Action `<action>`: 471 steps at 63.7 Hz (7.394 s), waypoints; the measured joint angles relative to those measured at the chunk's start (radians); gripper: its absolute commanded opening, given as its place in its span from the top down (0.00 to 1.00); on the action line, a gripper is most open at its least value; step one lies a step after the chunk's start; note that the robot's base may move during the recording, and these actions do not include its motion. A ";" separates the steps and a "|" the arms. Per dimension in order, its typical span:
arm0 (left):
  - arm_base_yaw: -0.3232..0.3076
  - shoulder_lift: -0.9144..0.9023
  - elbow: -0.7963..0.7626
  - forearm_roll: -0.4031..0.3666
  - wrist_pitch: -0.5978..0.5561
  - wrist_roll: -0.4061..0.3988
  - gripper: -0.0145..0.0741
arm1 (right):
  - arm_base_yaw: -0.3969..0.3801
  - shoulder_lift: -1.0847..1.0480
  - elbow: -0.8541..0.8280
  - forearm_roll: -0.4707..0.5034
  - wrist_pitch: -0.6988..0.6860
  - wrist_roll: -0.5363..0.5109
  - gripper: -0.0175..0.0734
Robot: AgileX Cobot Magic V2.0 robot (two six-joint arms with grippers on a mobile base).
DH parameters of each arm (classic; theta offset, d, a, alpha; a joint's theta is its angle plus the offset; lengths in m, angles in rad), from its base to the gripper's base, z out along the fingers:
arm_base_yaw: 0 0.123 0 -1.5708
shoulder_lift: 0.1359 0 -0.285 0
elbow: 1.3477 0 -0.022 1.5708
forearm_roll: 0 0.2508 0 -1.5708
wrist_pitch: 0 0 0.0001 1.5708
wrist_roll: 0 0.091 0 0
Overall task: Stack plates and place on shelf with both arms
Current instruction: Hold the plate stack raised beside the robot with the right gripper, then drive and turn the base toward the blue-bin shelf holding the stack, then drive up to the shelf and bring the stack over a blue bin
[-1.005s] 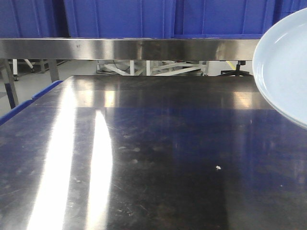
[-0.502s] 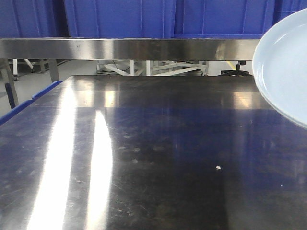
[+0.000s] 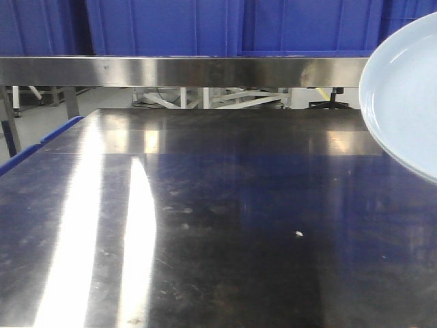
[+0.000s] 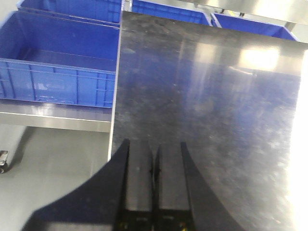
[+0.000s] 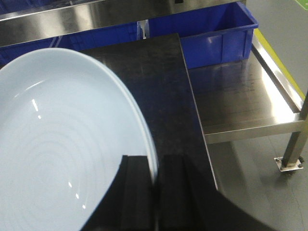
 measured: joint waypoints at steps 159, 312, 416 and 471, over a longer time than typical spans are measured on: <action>0.000 0.000 0.000 0.000 0.000 0.000 0.73 | 0.000 0.000 0.000 0.000 0.000 0.000 0.75; 0.000 -0.002 0.000 0.000 0.000 0.000 0.73 | 0.000 0.000 0.000 0.000 0.000 0.000 0.75; 0.000 -0.002 0.000 0.000 0.000 0.000 0.73 | 0.000 0.000 0.001 0.000 0.000 0.000 0.75; 0.000 -0.002 0.000 0.000 0.000 0.000 0.73 | 0.000 0.000 0.001 0.000 0.000 0.000 0.75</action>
